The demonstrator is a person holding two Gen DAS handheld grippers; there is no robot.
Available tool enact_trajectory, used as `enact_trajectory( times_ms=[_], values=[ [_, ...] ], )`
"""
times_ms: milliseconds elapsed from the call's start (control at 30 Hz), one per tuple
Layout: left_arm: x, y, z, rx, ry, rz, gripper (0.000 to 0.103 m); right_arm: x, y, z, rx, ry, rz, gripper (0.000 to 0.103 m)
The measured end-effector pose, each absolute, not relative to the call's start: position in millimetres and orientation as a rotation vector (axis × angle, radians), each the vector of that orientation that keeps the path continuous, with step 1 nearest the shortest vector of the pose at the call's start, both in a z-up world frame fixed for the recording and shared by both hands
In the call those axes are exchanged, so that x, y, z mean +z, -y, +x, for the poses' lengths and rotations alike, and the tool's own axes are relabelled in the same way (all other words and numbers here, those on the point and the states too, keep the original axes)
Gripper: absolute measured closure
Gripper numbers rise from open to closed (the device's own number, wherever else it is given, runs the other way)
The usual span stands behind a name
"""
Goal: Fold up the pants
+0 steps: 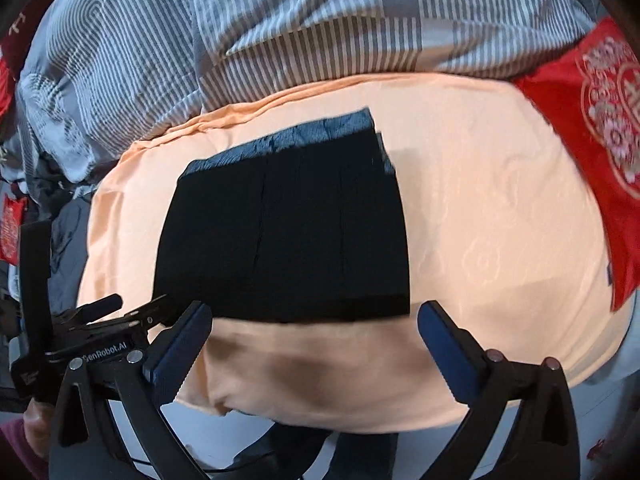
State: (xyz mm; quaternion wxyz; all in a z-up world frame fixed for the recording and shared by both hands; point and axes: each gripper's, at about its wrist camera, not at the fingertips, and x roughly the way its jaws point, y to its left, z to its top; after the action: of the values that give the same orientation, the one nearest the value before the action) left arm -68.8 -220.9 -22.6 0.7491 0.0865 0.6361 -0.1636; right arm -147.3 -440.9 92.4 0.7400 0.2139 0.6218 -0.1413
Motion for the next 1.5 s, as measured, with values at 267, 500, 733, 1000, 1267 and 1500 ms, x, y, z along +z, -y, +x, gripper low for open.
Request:
enact_trajectory(
  times_ms=[267,500,733,1000,1267,1500],
  values=[
    [-23.5,224.3,-66.4,-0.332,-1.391,0.225,0.000,80.0,446.5,-133.2,-0.368,-1.404,0.440,0.000],
    [-22.4,229.9,-66.3,-0.337,-1.377,0.265,0.000,74.1,443.5,-131.3,-0.369,-1.433,0.421,0.000],
    [-24.0,231.4,-63.8,-0.334,-1.372,0.280,0.000,70.6,443.0,-128.4,-0.374,-1.444,0.417,0.000],
    [-25.3,233.6,-63.5,-0.339,-1.375,0.287,0.000,68.7,441.5,-126.5,-0.367,-1.452,0.411,0.000],
    [-24.5,235.0,-63.3,-0.336,-1.366,0.291,0.000,68.4,441.0,-126.1,-0.365,-1.455,0.408,0.000],
    [-24.1,236.5,-65.0,-0.332,-1.368,0.288,0.000,67.8,438.3,-126.1,-0.357,-1.457,0.402,0.000]
  ],
)
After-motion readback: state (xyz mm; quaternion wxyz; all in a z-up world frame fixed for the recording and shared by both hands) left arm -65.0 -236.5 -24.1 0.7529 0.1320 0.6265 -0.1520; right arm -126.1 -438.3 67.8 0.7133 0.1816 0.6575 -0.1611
